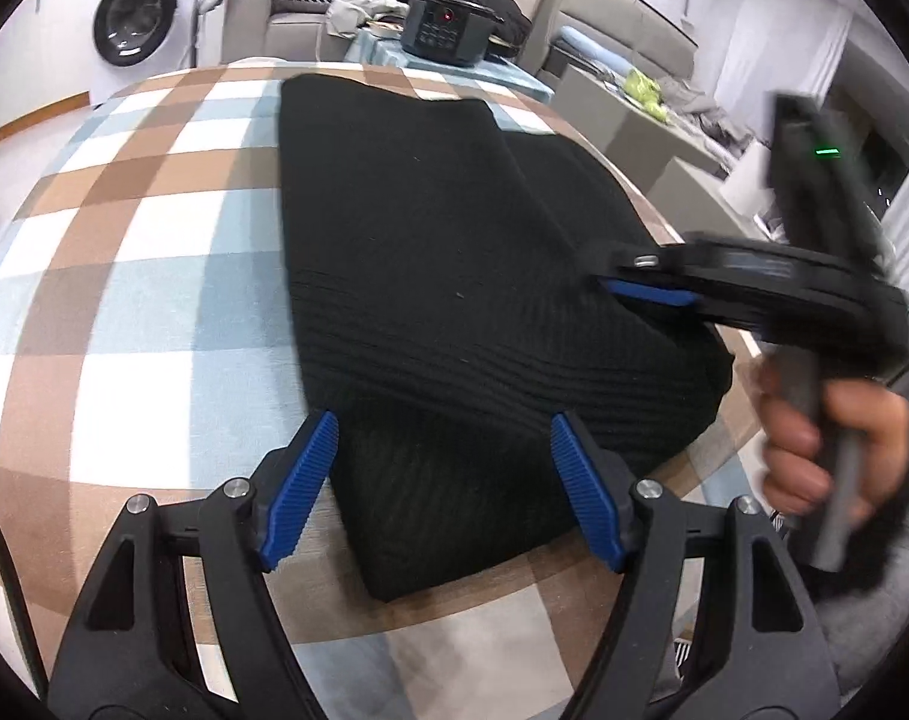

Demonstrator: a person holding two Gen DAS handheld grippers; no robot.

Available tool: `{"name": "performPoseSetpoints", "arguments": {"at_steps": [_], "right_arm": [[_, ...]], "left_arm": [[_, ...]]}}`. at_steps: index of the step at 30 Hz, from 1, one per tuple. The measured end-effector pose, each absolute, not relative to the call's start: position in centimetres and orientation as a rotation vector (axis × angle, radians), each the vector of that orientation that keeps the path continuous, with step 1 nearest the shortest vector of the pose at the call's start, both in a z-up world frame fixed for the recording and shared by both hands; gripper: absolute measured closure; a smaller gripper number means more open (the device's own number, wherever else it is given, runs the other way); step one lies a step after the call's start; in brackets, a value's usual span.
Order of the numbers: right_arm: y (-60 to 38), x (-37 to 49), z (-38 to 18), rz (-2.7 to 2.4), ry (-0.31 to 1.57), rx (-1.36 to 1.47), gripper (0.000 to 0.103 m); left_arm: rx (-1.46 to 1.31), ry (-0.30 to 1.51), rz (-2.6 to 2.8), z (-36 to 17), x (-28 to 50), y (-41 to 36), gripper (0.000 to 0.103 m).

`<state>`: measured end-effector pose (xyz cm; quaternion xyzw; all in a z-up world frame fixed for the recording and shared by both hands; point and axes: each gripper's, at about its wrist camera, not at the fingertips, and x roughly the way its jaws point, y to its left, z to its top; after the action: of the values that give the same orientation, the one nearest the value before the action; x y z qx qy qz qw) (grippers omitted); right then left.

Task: Fold small clothes

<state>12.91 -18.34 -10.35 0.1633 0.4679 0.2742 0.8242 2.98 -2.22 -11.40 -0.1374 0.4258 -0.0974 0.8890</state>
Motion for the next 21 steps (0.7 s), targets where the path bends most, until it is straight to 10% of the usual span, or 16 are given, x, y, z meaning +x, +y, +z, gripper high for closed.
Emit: {"name": "performPoseSetpoints", "arguments": {"at_steps": [4,11,21], "right_arm": [[-17.0,15.6,-11.0,0.597,1.020,0.364,0.099],[-18.6,12.2,-3.6,0.569,0.796,0.284,0.099],[-20.7,13.3,-9.4,0.562,0.963,0.304,0.089]], "left_arm": [[-0.347,0.839,-0.151,-10.4,2.3,0.0,0.033],[-0.417,0.785,-0.137,-8.7,2.2,1.8,0.032],[-0.324,0.894,-0.126,-11.5,3.6,-1.0,0.032]]}}
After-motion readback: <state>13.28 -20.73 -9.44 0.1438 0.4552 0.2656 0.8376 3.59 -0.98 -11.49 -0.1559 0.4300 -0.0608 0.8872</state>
